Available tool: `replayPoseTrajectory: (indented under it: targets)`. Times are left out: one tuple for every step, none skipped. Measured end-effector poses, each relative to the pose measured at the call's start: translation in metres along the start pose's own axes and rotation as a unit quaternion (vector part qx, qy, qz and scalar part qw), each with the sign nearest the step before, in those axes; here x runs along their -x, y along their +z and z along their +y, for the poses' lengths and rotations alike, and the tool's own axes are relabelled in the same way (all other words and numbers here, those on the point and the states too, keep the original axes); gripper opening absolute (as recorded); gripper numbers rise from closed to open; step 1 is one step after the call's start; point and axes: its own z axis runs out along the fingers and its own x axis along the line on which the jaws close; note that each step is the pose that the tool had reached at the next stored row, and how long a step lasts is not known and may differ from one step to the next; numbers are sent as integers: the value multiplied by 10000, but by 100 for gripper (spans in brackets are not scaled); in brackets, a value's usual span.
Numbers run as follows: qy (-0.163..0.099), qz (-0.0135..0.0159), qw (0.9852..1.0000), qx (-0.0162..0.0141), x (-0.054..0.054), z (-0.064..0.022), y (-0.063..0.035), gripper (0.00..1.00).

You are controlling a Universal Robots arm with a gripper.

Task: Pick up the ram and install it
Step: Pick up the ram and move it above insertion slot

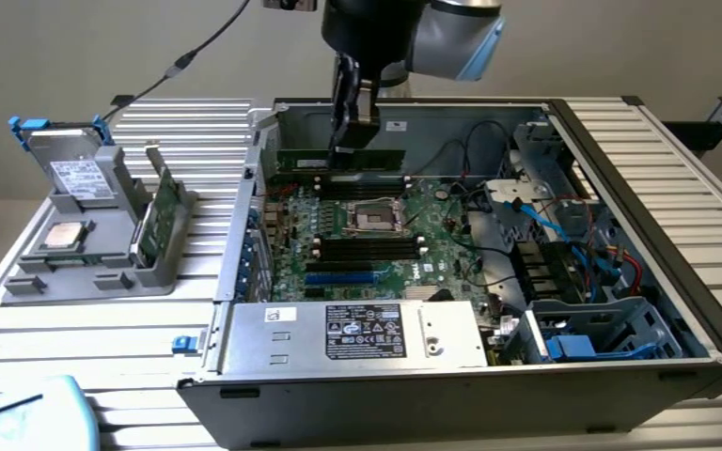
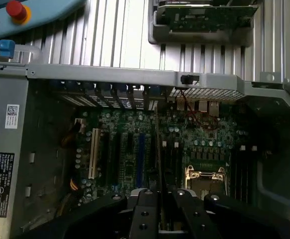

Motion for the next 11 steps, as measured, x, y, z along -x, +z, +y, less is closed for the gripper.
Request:
replayPoseTrajectory:
  targets:
    - [17,-3,10000,1,0,-24,14,15]
    - [37,-6,10000,2,0,-48,27,15]
    - [59,-10,10000,2,-1,-71,42,15]
    - [81,-14,10000,2,-1,-93,56,15]
    - [103,-19,9999,3,-2,-113,70,15]
    - [127,-25,9999,3,-3,-132,85,15]
    - [155,-31,9999,3,-4,-149,100,15]
    - [186,-39,9998,3,-4,-163,116,15]
    - [223,-49,9997,3,-5,-176,133,15]
    - [260,-58,9996,2,-5,-187,149,15]
    - [297,-66,9995,2,-6,-199,164,15]
